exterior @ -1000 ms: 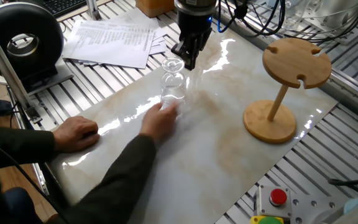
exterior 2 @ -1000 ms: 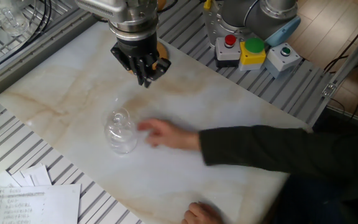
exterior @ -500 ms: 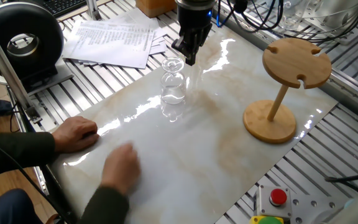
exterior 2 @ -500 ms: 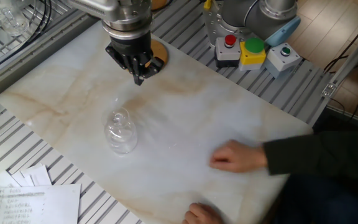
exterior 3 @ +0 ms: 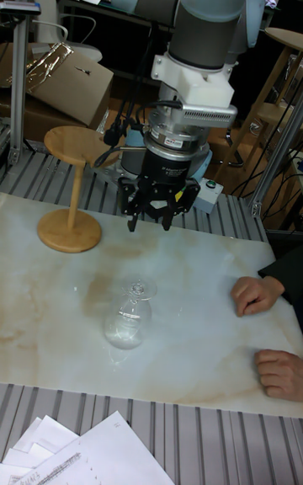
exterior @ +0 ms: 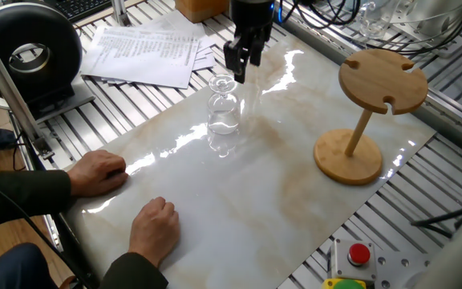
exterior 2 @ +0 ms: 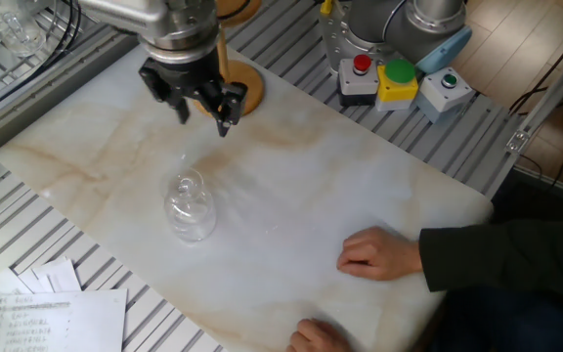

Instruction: Put the glass cup onto the shelf

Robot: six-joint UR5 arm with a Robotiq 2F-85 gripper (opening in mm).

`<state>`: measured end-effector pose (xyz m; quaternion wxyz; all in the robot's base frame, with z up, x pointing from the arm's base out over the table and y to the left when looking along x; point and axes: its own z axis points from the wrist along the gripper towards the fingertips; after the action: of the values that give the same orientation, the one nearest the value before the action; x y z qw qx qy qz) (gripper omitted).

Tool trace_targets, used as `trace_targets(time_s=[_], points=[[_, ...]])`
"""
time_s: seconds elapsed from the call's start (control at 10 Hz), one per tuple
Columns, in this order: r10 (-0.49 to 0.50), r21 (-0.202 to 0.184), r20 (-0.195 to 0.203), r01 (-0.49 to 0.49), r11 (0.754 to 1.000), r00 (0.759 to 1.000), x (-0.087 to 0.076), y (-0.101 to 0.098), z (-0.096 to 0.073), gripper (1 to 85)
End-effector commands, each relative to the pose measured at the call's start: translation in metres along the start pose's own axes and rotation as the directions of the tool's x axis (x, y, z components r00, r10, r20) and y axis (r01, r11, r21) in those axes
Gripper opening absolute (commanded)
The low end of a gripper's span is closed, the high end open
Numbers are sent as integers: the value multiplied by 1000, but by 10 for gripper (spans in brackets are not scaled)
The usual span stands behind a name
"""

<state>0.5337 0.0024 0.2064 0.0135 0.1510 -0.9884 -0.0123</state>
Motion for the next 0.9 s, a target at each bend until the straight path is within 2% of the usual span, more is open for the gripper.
trace_targets(time_s=[0.0, 0.4, 0.5, 0.8], points=[[-19, 8, -3, 19, 1000, 1000, -19, -7, 0, 690], [-26, 51, 11, 25, 998, 1000, -56, -19, 15, 690], [-26, 50, 15, 25, 998, 1000, -63, -16, 19, 703], [-21, 75, 55, 17, 997, 998, -83, -16, 36, 753]])
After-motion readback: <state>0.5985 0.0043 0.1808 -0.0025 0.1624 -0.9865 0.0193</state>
